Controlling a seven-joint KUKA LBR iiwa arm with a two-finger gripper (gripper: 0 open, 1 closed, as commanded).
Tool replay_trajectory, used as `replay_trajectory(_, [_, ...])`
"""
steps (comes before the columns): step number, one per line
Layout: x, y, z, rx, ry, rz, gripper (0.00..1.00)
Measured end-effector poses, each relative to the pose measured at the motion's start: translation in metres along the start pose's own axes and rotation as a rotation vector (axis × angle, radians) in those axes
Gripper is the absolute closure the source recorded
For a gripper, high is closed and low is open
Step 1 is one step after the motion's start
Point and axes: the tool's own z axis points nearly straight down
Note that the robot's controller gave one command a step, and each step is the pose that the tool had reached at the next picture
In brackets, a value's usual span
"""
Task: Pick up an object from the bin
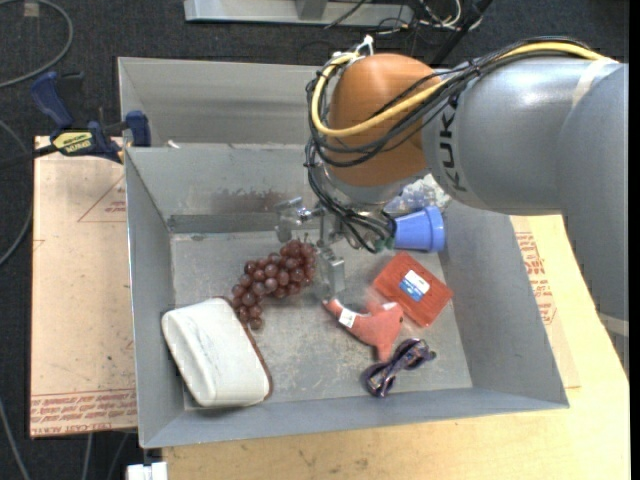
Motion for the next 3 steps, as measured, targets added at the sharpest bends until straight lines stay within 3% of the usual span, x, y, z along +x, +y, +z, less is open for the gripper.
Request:
replay_trajectory(1, [-0.01,-0.003,0.026,0.001,-0.002,-0.051,0.0])
replay_trajectory(2, [-0.016,-0.009,0.078,0.001,-0.005,-0.24,0.0])
replay_trajectory(3, [-0.007,-0.012,0.083,0.001,-0.004,-0.112,1.0])
